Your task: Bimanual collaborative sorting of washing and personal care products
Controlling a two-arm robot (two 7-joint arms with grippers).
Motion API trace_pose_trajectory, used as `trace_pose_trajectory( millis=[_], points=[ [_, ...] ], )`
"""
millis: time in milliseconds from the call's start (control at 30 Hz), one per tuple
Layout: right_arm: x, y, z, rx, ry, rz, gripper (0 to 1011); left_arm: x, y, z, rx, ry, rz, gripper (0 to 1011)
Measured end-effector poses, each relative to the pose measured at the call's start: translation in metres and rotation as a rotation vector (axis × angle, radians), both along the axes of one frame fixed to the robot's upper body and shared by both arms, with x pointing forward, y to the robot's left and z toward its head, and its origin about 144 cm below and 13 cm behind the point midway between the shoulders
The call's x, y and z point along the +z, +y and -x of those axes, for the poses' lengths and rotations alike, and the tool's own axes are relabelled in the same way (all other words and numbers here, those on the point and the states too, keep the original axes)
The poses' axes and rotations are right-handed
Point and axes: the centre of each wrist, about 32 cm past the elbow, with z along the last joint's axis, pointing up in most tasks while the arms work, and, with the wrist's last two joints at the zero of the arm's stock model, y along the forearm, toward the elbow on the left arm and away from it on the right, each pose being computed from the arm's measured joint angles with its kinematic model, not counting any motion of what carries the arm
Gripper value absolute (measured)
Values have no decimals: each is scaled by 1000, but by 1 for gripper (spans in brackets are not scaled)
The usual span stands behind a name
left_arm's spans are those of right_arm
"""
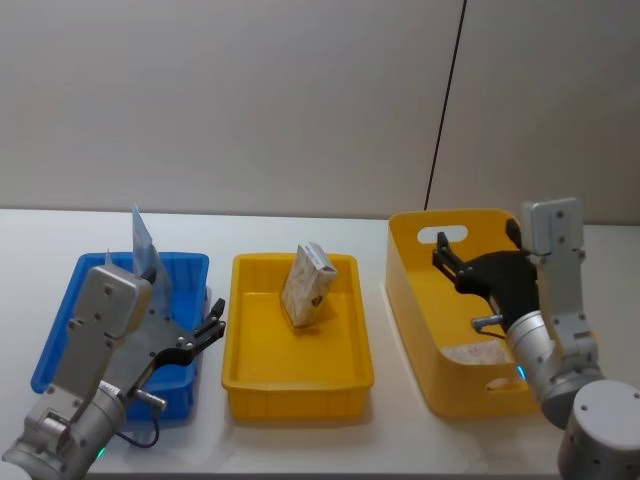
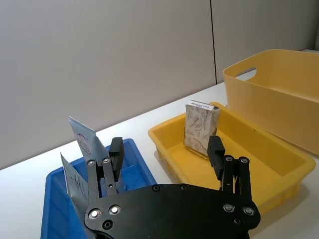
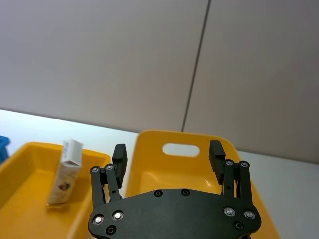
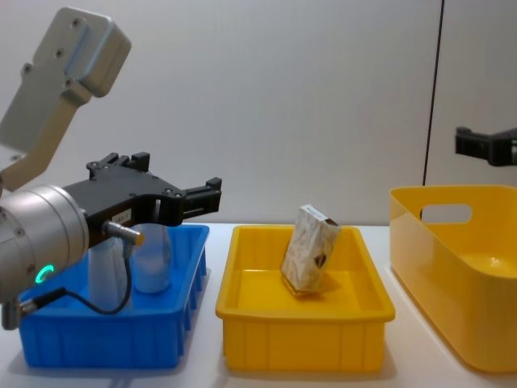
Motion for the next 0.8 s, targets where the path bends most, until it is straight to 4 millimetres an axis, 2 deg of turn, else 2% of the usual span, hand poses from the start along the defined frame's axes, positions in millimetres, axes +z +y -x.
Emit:
trace_pose_trajectory(
  millis=[400, 800],
  points=[
    [5, 6, 4, 96, -50, -15, 1004, 1, -1, 3, 56, 15, -14, 1001],
    [7, 9, 6, 132, -70, -20, 1004, 2, 2, 6, 188, 87, -9, 1001]
  ],
)
